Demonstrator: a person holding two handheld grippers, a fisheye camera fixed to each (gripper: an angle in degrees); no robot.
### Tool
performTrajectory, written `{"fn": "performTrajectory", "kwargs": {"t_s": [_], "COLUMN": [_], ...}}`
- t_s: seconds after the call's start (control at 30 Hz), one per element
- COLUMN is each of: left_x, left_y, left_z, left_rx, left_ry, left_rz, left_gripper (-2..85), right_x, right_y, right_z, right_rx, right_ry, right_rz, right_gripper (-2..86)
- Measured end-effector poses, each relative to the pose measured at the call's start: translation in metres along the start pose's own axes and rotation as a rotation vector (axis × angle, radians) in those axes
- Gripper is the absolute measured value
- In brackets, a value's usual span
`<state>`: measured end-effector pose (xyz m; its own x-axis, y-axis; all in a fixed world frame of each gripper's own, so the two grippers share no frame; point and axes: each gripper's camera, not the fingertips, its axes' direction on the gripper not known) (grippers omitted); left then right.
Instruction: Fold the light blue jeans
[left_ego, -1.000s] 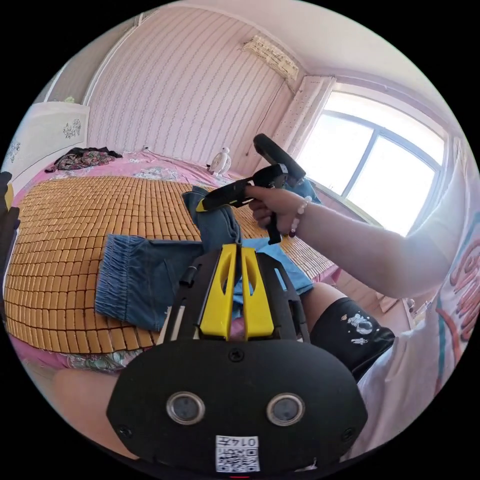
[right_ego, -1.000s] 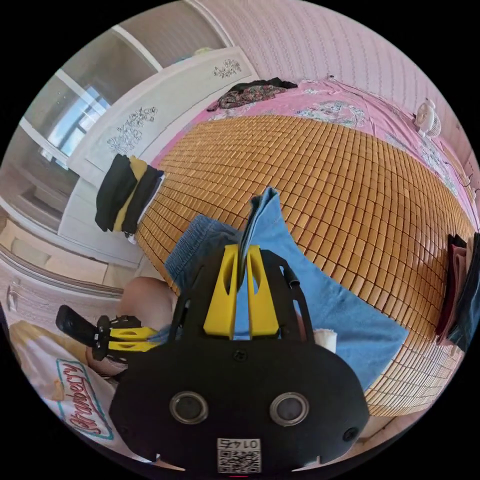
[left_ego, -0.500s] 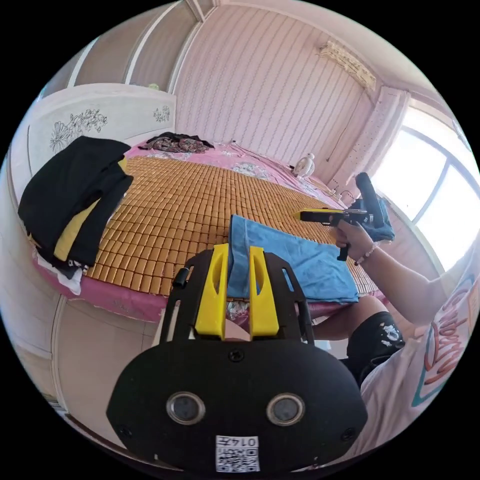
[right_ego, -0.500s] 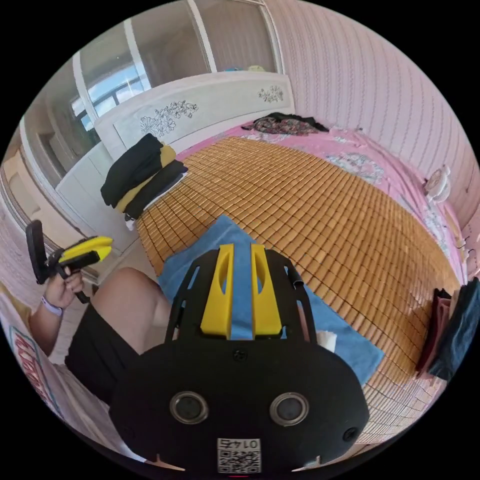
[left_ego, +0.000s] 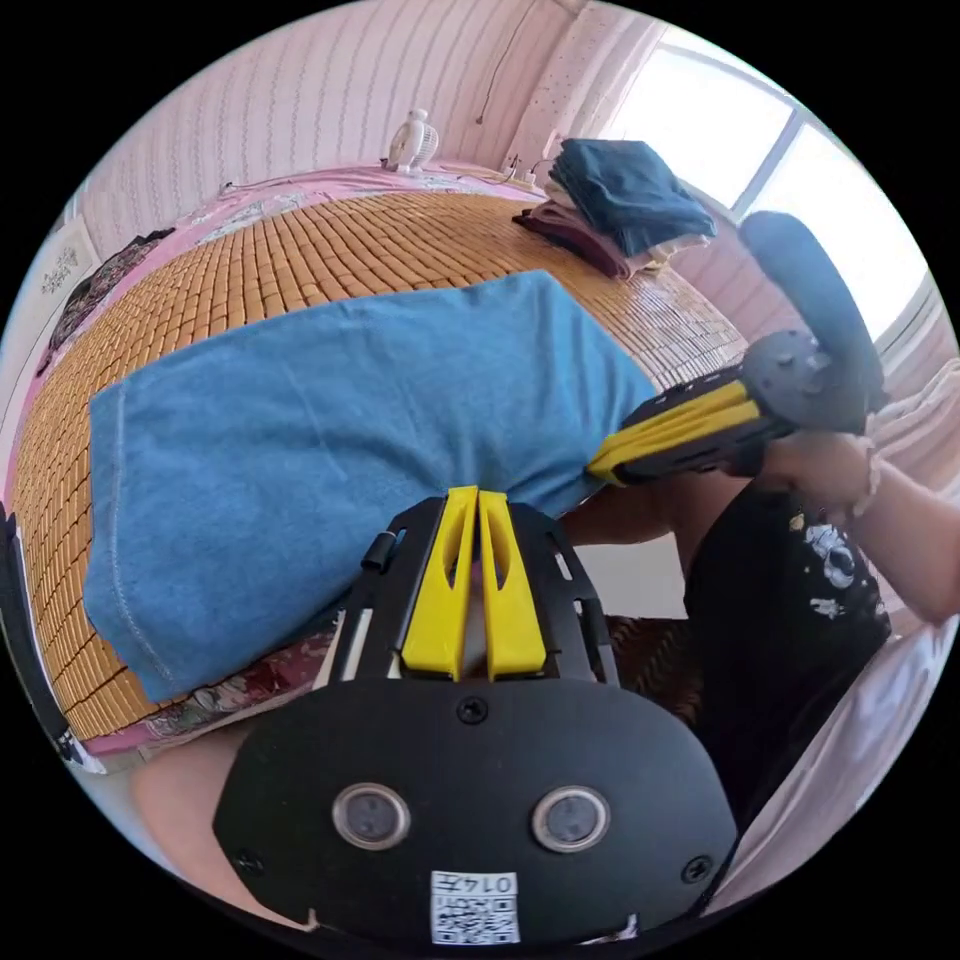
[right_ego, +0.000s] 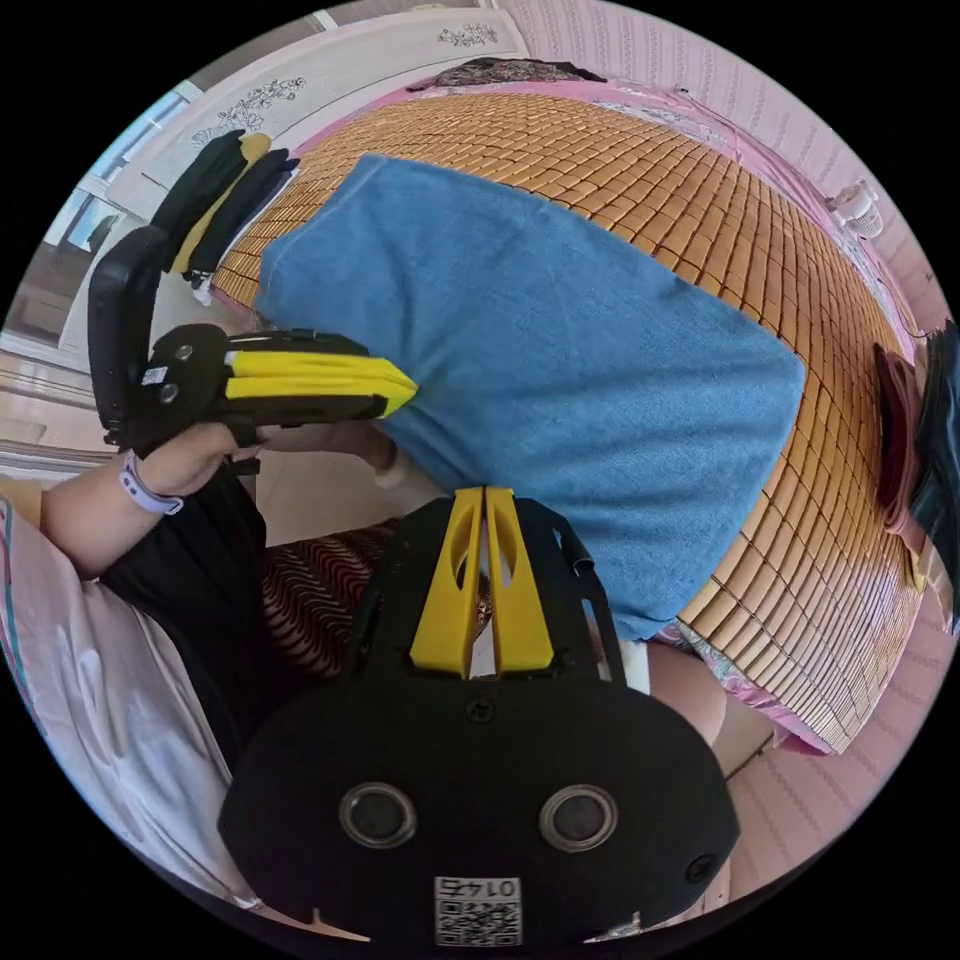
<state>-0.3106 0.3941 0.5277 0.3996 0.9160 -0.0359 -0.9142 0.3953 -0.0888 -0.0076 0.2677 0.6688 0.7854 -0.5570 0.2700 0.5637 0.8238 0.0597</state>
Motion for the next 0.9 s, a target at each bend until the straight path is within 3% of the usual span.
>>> {"fn": "performTrajectory", "kwargs": {"t_s": [0.33, 0.4, 0.47, 0.5, 0.6, 0.73, 0.9], "left_x": [0.020, 0.026, 0.032, 0.035, 0.037, 0.036, 0.025], "left_y": [-0.005, -0.007, -0.008, -0.009, -0.012, -0.014, -0.015], "left_z": [0.001, 0.010, 0.012, 0.014, 0.017, 0.019, 0.018], "left_rx": [0.020, -0.014, -0.010, -0.007, -0.008, -0.005, 0.016], "left_ry": [-0.022, -0.047, -0.072, -0.084, -0.082, -0.055, 0.076], "left_rz": [0.049, 0.076, 0.107, 0.111, 0.109, 0.094, 0.002], "left_gripper": [-1.0, -1.0, -1.0, -1.0, -1.0, -1.0, -0.8], "right_x": [-0.003, -0.009, -0.011, -0.011, -0.001, 0.018, 0.061], "right_y": [-0.109, -0.138, -0.166, -0.168, -0.198, -0.208, -0.172], "right_z": [-0.065, -0.057, -0.032, -0.037, -0.059, -0.073, -0.136], "right_rx": [0.149, 0.122, -0.022, 0.008, -0.222, -0.154, 0.012], "right_ry": [0.065, 0.146, 0.270, 0.268, 0.179, 0.174, 0.016], "right_rz": [-0.155, -0.203, -0.296, -0.318, -0.300, -0.248, -0.142], "right_gripper": [-0.3, -0.3, -0.4, -0.4, -0.4, -0.4, -0.1]}}
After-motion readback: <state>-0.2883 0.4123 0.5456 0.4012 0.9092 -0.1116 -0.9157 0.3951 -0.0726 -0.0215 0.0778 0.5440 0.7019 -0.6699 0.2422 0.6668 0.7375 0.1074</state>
